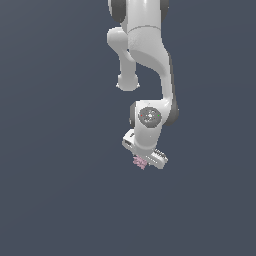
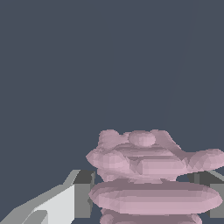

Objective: Pick up the object and move it to a goal position.

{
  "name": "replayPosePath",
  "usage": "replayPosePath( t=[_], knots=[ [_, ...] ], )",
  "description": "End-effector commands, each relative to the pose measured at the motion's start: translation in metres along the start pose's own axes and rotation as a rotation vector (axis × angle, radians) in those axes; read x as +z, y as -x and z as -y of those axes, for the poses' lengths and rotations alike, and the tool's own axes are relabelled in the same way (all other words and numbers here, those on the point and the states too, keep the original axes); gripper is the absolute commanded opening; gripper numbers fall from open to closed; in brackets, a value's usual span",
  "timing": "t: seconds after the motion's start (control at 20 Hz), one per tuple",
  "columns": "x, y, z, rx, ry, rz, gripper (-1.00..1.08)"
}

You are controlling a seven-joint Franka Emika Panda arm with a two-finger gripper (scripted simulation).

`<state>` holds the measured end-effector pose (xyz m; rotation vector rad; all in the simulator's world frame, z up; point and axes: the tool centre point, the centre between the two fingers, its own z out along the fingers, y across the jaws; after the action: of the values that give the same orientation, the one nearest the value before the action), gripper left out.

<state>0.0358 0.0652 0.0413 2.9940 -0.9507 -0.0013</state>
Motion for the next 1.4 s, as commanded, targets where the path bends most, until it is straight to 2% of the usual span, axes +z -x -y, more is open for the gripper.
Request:
replayPosePath(
  t=[0.0, 0.75, 1.35],
  knots=[
    [0.0, 0.0, 0.0, 0.0, 0.0, -0.001, -1.0],
    [-0.001, -0.003, 0.005, 0.0, -0.001, -0.001, -1.0],
    [-0.007, -0.023, 0.041, 0.0, -0.001, -0.001, -1.0]
  ],
)
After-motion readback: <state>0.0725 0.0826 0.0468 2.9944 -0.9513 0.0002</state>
